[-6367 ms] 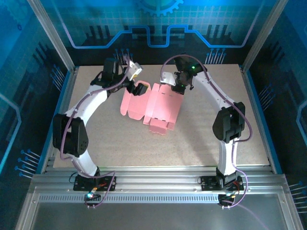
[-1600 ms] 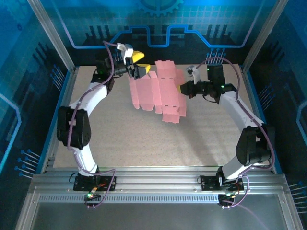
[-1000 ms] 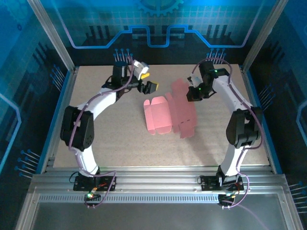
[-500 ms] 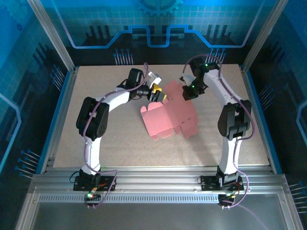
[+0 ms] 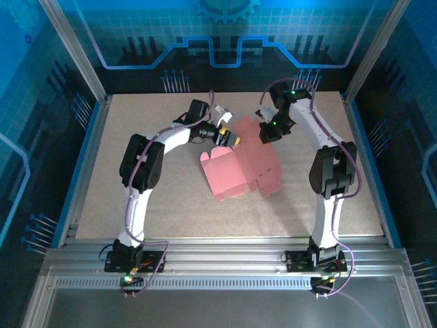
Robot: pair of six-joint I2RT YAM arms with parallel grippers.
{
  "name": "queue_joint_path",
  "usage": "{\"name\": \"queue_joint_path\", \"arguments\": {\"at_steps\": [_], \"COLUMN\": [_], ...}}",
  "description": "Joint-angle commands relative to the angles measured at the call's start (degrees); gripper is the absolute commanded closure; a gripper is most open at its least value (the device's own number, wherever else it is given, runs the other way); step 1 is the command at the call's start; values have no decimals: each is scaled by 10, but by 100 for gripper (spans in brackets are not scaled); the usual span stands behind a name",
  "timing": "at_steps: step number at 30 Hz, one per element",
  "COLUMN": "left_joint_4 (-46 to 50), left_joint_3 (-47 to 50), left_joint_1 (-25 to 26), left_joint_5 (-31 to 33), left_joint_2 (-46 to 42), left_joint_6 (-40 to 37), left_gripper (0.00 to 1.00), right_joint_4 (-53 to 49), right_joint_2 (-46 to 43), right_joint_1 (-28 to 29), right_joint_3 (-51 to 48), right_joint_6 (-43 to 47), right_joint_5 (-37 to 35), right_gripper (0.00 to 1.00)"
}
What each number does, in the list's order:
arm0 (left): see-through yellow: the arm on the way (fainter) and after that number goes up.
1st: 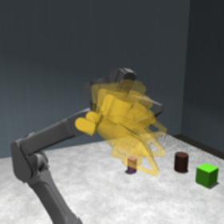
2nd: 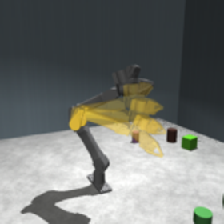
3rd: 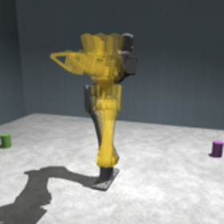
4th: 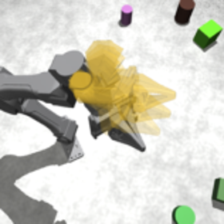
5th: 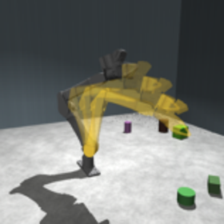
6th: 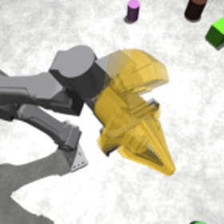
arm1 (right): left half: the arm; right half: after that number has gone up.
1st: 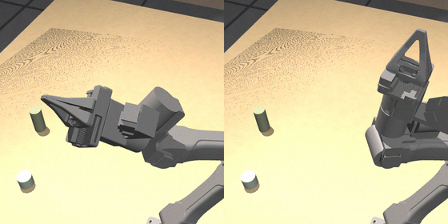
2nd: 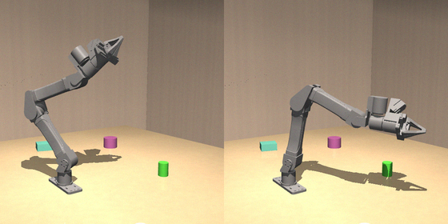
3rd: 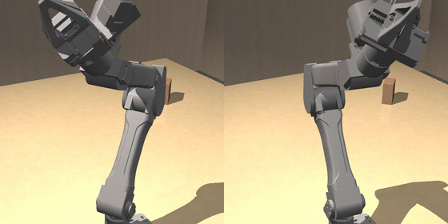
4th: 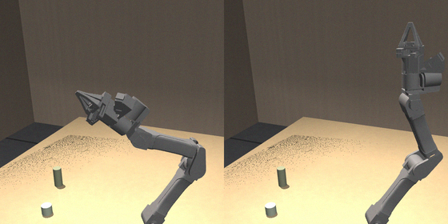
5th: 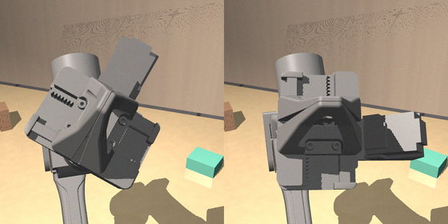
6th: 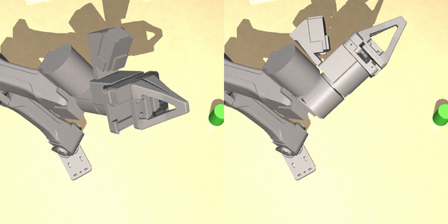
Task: Fold the paper box
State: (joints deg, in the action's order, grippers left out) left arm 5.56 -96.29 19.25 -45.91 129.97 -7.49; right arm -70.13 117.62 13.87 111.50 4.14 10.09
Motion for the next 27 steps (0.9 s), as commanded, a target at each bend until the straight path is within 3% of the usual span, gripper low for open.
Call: {"name": "queue_joint_path", "arguments": {"at_steps": [1, 7, 14, 18, 27], "left_joint_4": [35, 29, 16, -36, -24], "left_joint_3": [-27, 13, 66, 98, 120], "left_joint_1": [-2, 4, 9, 20, 61], "left_joint_5": [-37, -43, -43, -39, 59], "left_joint_2": [17, -17, -48, -67, -84], "left_joint_6": [5, 2, 3, 28, 2], "left_gripper": [32, 41, 44, 48, 54], "right_joint_4": [-22, -24, -18, -17, -24], "right_joint_2": [9, 21, 35, 43, 54], "right_joint_1": [6, 5, 7, 11, 28], "right_joint_3": [16, 31, 48, 51, 61], "right_joint_6": [-1, -19, -42, -55, -73], "right_joint_5": [15, 7, -7, -26, -63], "right_gripper": [100, 100, 100, 100, 100]}}
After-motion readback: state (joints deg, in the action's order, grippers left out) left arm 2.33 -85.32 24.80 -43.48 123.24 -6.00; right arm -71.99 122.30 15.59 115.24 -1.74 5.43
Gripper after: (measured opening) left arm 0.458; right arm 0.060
